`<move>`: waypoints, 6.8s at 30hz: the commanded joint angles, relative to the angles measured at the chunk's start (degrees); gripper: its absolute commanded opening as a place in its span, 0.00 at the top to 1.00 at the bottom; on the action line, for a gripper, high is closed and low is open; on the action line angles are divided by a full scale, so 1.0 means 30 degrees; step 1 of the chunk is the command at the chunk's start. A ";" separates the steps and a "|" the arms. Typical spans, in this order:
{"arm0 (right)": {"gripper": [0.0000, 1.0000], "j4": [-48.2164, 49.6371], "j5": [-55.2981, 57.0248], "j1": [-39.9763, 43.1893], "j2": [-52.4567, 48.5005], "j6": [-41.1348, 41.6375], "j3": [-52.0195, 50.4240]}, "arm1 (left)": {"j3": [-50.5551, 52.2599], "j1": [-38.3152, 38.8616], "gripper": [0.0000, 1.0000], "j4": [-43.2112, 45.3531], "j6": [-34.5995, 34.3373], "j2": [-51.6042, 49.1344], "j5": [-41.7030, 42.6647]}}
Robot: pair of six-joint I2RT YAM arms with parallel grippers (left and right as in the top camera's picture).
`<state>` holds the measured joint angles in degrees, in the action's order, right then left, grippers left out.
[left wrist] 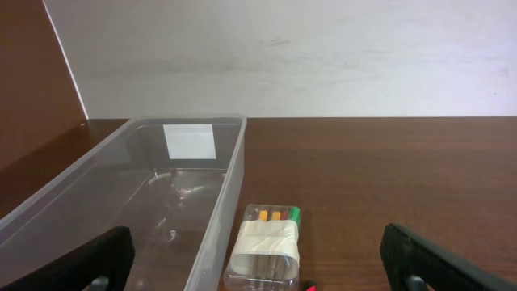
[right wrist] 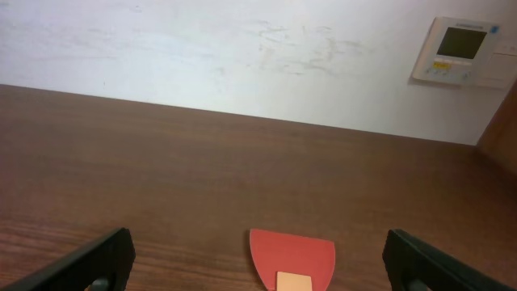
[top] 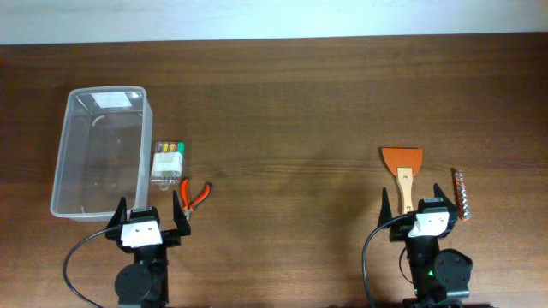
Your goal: Pack container
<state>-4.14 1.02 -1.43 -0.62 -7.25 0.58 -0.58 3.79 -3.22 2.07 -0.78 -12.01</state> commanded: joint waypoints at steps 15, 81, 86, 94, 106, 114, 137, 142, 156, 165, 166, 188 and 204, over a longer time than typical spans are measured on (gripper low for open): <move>0.01 -0.0175 0.0029 0.0109 0.0087 0.0226 -0.0087 | 0.0015 0.0058 0.01 -0.0117 -0.0204 0.0160 0.0211; 0.01 -0.0175 0.0022 0.0109 0.0087 0.0226 -0.0087 | 0.0015 0.0058 0.01 -0.0109 -0.0204 0.0160 0.0211; 0.01 -0.0175 0.0022 0.0109 0.0087 0.0226 -0.0087 | 0.0015 0.0058 0.01 -0.0080 -0.0197 0.0160 0.0204; 0.01 -0.0168 -0.0138 0.0109 0.0087 0.2812 -0.0087 | 0.0015 0.0066 0.01 0.0270 -0.0160 0.0160 0.0022; 0.01 -0.0780 -0.2951 0.0109 -0.2885 0.8451 0.2572 | -0.5770 0.0044 0.01 -0.4765 -0.2259 -0.2951 0.0984; 0.01 -0.7329 -0.4102 0.0109 -0.9792 0.8043 1.0535 | -1.3828 -0.0372 0.01 -1.0637 -0.3701 -1.2036 0.0707; 0.01 -2.2527 -0.3628 0.0109 -2.4815 0.3985 2.4589 | -2.3525 -1.0010 0.01 -2.2054 -1.4112 -2.4873 0.5916; 0.01 -2.2258 -0.3621 0.0109 -2.4888 0.3978 2.4582 | -2.3518 -1.1846 0.01 -2.1791 -1.4345 -2.5055 0.5566; 0.01 -2.2192 -0.3628 0.0109 -2.4888 0.3475 2.4582 | -2.2957 -1.1948 0.01 -2.0414 -1.5475 -2.9580 0.3497; 0.01 -2.2192 -0.3621 0.0109 -2.4888 0.3475 2.4582 | -2.2957 -1.1948 0.01 -1.9139 -1.5467 -3.3019 0.3257; 0.01 -2.2192 -0.3621 0.0109 -2.4888 0.3475 2.4582 | -2.2957 -1.1941 0.01 -1.8965 -1.5467 -3.3339 0.3024; 0.01 -2.2272 -0.3621 0.0109 -2.4888 0.3483 2.4582 | -2.2964 -1.1941 0.23 -1.8411 -1.5453 -3.4774 0.2557; 0.01 -2.2265 -0.3621 0.0109 -2.4888 0.3483 2.4582 | -2.2964 -1.1941 0.24 -1.9649 -1.5395 -3.3805 0.2557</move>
<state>-70.96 -10.44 -1.26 -75.24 3.81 73.19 -69.87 -31.86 -61.47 -44.18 -103.66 -4.12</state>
